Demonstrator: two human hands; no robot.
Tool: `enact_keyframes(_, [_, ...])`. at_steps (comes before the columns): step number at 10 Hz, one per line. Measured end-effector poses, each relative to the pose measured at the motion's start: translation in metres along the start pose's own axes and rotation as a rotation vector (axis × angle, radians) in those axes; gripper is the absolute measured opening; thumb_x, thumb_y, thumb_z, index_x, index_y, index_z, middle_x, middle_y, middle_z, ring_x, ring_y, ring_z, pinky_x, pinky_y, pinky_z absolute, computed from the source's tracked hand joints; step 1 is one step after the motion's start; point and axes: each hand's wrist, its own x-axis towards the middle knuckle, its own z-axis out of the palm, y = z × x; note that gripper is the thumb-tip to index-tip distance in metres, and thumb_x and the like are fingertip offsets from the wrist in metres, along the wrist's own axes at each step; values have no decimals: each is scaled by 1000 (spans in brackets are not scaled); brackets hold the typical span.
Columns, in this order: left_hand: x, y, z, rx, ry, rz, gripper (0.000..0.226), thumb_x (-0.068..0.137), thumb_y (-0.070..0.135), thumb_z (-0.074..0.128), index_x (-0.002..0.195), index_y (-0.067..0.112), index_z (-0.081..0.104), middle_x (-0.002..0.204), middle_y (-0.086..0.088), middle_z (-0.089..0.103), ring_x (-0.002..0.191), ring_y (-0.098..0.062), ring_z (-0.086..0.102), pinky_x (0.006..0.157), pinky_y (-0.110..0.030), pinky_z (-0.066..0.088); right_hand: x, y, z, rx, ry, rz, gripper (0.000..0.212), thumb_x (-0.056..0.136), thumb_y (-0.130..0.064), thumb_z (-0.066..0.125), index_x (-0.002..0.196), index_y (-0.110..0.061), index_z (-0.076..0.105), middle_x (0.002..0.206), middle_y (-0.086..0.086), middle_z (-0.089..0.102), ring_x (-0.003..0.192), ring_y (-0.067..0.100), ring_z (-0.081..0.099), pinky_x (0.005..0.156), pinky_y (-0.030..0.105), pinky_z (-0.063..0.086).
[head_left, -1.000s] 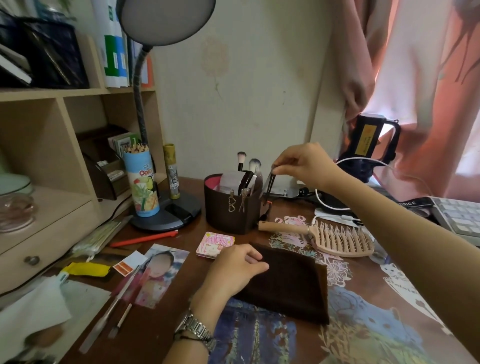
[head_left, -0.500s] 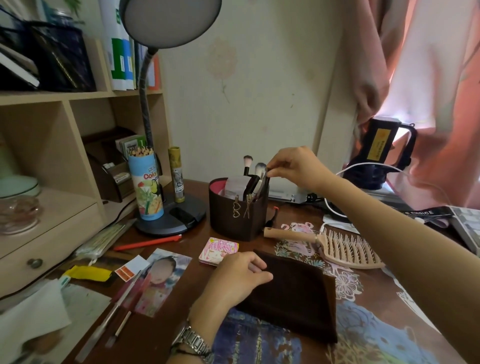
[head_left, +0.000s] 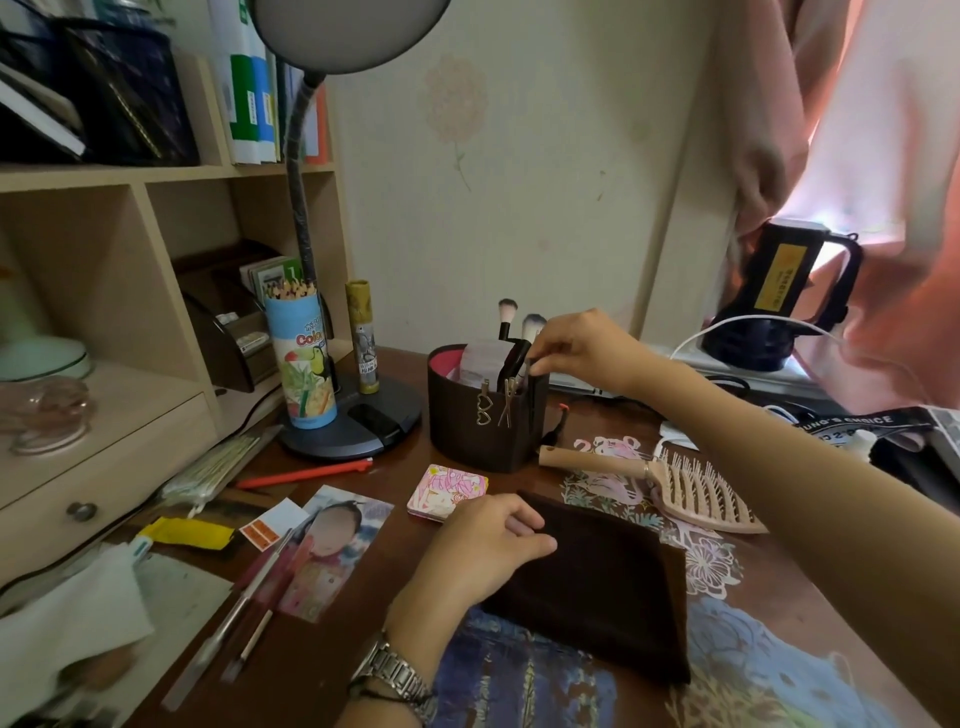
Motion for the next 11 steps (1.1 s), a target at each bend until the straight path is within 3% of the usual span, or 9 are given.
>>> enact_keyframes(1, [0, 0, -1, -10, -2, 2, 24, 84, 34, 70, 105, 25, 67, 94, 12, 65, 89, -3, 61, 82, -22, 52, -2, 1, 2, 4, -23, -26, 17, 77, -13, 75, 91, -3, 74, 87, 9, 72, 74, 11, 61, 71, 4, 41])
enact_keyframes(2, [0, 1, -1, -11, -6, 4, 24, 84, 34, 70, 106, 24, 67, 93, 12, 65, 89, -3, 61, 82, -23, 52, -3, 3, 6, -3, -57, -38, 18, 76, -13, 76, 91, -2, 74, 89, 11, 73, 79, 19, 67, 75, 21, 50])
enact_keyframes(4, [-1, 2, -2, -11, -14, -3, 24, 84, 34, 69, 106, 24, 67, 96, 11, 66, 91, -4, 62, 86, -27, 53, -3, 4, 8, 35, -65, -10, 19, 76, -12, 77, 90, -1, 73, 89, 13, 72, 76, 16, 64, 71, 5, 42])
enact_keyframes(5, [-1, 2, -1, -12, -11, -2, 23, 84, 34, 70, 105, 24, 67, 95, 10, 65, 91, -5, 62, 86, -27, 53, -2, 6, 8, 45, -82, -11, 19, 75, -12, 77, 91, -1, 73, 88, 12, 72, 76, 16, 64, 71, 6, 43])
enact_keyframes(7, [0, 1, -1, -14, -7, -6, 22, 84, 34, 70, 104, 26, 67, 94, 12, 65, 89, -3, 62, 82, -23, 52, -2, 6, 6, 39, -128, 7, 24, 76, -13, 77, 97, -2, 73, 92, 14, 71, 81, 23, 67, 75, 30, 53])
enact_keyframes(9, [-1, 1, -1, -10, -9, 10, 23, 84, 32, 71, 104, 23, 67, 91, 12, 64, 89, -6, 62, 83, -26, 53, -1, 6, 5, 29, -174, 80, 23, 79, -17, 74, 100, -7, 71, 94, 7, 70, 79, 11, 61, 67, 7, 42])
enact_keyframes(11, [-2, 5, -1, -6, -12, -5, 25, 84, 32, 70, 106, 22, 67, 94, 10, 65, 91, -8, 63, 88, -31, 54, -2, -3, 3, -15, -274, 158, 28, 82, -23, 71, 107, -15, 63, 90, -3, 63, 81, 12, 58, 67, 13, 41])
